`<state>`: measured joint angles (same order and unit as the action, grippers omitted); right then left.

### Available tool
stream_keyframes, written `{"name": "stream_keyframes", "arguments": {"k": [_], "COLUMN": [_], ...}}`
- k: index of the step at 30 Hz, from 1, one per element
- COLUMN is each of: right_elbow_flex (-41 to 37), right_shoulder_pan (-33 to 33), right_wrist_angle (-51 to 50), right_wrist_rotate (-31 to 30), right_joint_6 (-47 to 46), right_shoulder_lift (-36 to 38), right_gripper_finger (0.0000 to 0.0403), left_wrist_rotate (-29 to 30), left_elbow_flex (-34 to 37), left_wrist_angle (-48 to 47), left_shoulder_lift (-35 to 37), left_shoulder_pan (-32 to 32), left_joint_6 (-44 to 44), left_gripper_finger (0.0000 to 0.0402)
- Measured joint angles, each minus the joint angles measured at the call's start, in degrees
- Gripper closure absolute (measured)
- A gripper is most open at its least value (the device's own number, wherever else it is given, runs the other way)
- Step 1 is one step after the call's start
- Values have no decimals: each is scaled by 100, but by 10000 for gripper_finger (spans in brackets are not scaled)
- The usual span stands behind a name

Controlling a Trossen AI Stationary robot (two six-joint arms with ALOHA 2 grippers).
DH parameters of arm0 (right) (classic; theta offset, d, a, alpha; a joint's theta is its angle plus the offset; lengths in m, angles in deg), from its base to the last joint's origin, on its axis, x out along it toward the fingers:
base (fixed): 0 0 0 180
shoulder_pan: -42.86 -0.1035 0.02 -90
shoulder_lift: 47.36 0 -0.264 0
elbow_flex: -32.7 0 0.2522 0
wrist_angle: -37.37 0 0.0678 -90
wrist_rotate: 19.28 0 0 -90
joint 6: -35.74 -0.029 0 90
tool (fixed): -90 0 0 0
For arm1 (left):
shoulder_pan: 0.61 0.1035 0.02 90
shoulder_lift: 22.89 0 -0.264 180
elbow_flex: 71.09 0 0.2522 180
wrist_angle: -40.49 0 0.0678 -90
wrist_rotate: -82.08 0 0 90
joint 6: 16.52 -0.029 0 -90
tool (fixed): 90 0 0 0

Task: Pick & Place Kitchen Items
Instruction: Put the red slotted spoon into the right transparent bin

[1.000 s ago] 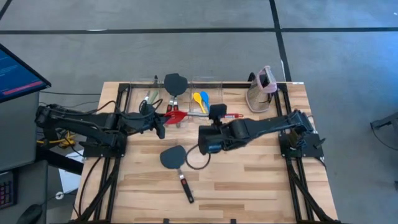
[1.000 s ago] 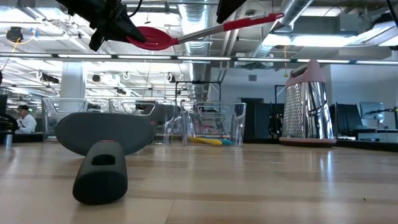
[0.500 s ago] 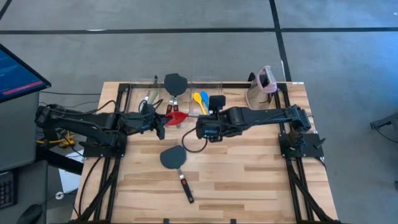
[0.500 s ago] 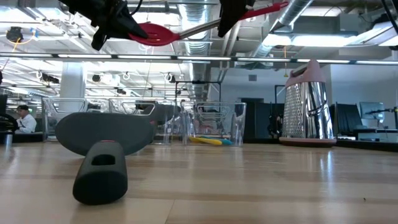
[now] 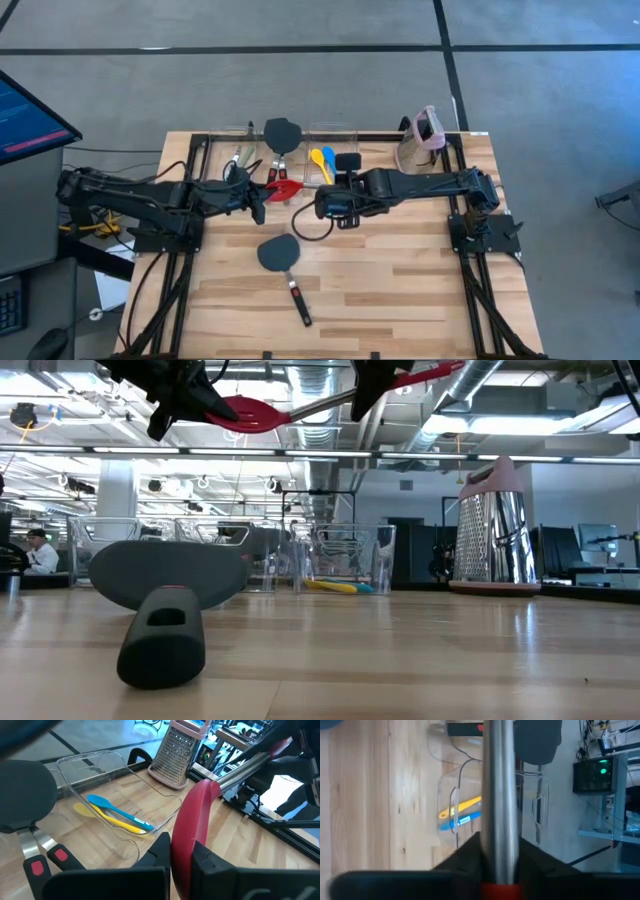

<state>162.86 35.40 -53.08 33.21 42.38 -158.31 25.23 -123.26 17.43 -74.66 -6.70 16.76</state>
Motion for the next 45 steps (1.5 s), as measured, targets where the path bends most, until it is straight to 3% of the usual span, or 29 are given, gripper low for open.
{"name": "stream_keyframes", "arguments": {"k": [2, 24, 34, 40, 45], "right_elbow_flex": [0, 0, -7, -2, -8], "right_shoulder_pan": [-15, -38, -40, -40, -40], "right_wrist_angle": [2, -18, -45, -88, -122], "right_wrist_rotate": [-6, -89, -65, -138, -127], "right_joint_6": [53, 80, -8, -260, -605], "right_shoulder_lift": [0, 0, 111, 314, 706], "right_gripper_finger": [350, 349, 352, 355, 362], "left_wrist_rotate": [2, -15, 45, 245, 246], "left_elbow_flex": [2, 4, 7, 2, 2], "left_wrist_angle": [0, 111, 475, 520, 543], "left_shoulder_lift": [0, 0, 167, 528, 1016], "left_shoulder_pan": [0, 0, 2, 2, 7], "left_joint_6": [4, 0, -291, -309, -607], "left_gripper_finger": [400, 377, 323, 279, 270]}}
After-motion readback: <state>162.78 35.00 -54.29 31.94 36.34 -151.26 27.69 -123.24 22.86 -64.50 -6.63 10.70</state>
